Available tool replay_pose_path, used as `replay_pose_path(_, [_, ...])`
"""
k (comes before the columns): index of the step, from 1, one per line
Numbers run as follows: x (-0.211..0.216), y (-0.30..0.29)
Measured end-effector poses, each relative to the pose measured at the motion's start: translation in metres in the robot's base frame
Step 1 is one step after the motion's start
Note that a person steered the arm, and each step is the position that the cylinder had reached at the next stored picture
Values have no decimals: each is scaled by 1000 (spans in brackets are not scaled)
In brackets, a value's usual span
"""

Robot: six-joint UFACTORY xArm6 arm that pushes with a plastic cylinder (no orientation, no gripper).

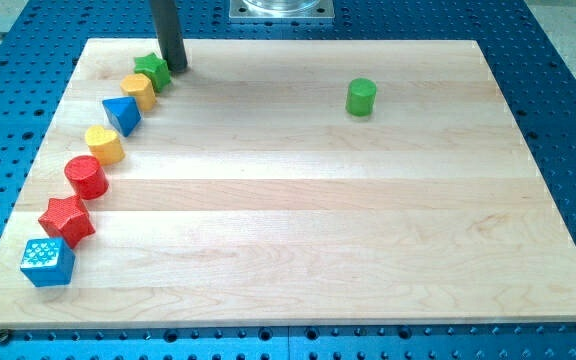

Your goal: Place the green circle above the green star

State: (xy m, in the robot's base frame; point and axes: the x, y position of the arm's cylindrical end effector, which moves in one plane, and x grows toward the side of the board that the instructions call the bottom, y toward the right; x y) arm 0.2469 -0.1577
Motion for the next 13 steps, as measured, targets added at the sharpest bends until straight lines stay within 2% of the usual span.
replay_pose_path(3, [16, -8])
replay_pose_path(4, [0, 57])
replay_pose_path(5, [-32, 178])
replay_pose_path(6, [-32, 312])
replay_pose_path(7, [38, 350])
replay_pose_path(8, [97, 269])
replay_pose_path(10, [55, 132])
replay_pose_path(12, [60, 132])
replay_pose_path(13, [77, 132])
